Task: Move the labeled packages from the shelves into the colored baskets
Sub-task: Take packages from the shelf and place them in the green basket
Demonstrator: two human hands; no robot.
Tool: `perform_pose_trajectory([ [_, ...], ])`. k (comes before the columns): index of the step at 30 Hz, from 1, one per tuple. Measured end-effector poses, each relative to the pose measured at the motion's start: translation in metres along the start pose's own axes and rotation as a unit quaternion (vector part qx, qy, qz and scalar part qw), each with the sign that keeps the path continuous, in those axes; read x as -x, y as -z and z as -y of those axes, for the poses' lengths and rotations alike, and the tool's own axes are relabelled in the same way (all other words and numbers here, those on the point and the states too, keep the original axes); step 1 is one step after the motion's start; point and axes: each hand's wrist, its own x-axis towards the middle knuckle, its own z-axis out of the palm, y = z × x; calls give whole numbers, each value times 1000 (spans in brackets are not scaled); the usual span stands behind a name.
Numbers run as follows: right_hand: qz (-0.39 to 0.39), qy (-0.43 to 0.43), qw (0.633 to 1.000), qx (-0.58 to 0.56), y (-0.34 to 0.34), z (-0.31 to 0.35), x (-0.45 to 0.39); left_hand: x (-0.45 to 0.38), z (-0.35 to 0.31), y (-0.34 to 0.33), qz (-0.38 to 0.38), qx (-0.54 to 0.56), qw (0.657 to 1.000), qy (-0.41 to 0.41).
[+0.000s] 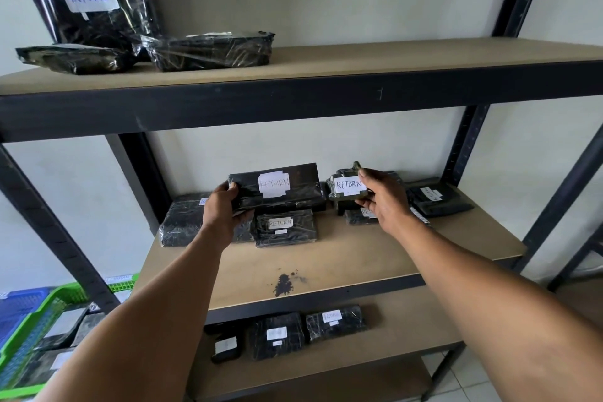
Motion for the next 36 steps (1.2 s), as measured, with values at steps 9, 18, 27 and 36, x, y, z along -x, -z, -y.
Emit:
perform_pose_trajectory([
  [9, 4, 11, 1000, -2, -2, 4, 0, 7, -9, -6, 15, -14, 1000, -15],
  [18, 0, 9, 1000, 6, -5, 3, 6, 5, -4, 5, 19, -25, 999, -5],
  [27, -78, -22, 997, -8, -10, -23, 54, 17, 8, 34, 46, -37, 998, 38],
  [36, -134, -39, 990, -9, -21, -42, 132, 65, 10, 87, 107, -76, 990, 57],
])
